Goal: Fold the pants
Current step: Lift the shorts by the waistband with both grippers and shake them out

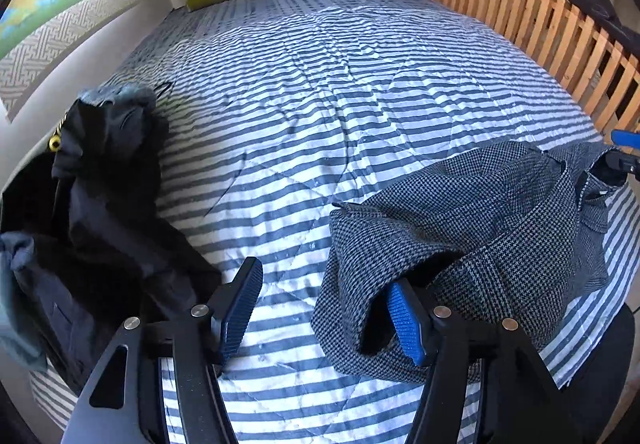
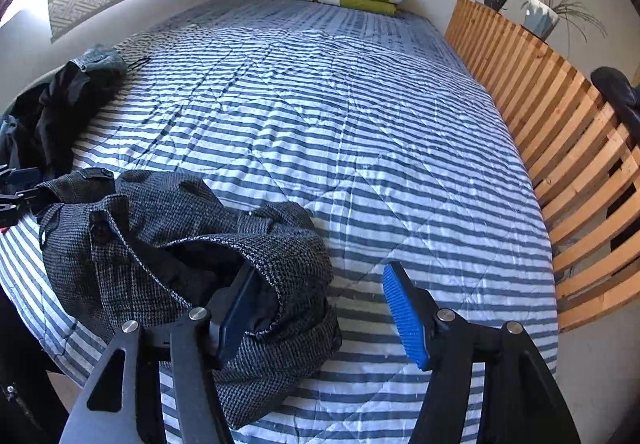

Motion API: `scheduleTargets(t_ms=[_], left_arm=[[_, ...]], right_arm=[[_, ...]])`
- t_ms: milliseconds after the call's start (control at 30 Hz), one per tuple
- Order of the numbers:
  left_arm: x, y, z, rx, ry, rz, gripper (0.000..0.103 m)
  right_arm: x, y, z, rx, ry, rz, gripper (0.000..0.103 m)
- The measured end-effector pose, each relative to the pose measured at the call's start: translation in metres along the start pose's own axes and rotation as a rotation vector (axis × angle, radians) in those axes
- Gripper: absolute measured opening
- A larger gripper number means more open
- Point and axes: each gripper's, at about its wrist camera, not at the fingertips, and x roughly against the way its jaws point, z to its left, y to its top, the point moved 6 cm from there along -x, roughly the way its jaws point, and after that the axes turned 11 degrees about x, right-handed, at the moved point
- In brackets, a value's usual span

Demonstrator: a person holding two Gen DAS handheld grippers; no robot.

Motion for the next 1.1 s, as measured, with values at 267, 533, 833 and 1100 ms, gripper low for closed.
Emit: scheduleTargets(t_ms=[267,533,833,1100], left_arm=[[-0.024,0.019,-0.034,-0.09,0.03,-0.016,0.02],[-0.011,0.029,0.028,0.213,-0.1,-0.036,0.01],[0.008,0.039,0.024,0.146,-0.175,-0.076,0.065],[0.034,0.001,0.025,-0.101,-0.117,-0.195,0.076]], right_arm=[[-0.036,0.019,0.026,0.149,-0.055,0.066,0.034],[0.0,0.007,-0.044,-0.319,0.134,-0.067,0.005],[-0.008,0.007,-0.054,-0.356,0.256,-0.068,0.036],[0.016,-0.024,-0.048,-0.195,0.241,-0.174,0.07]])
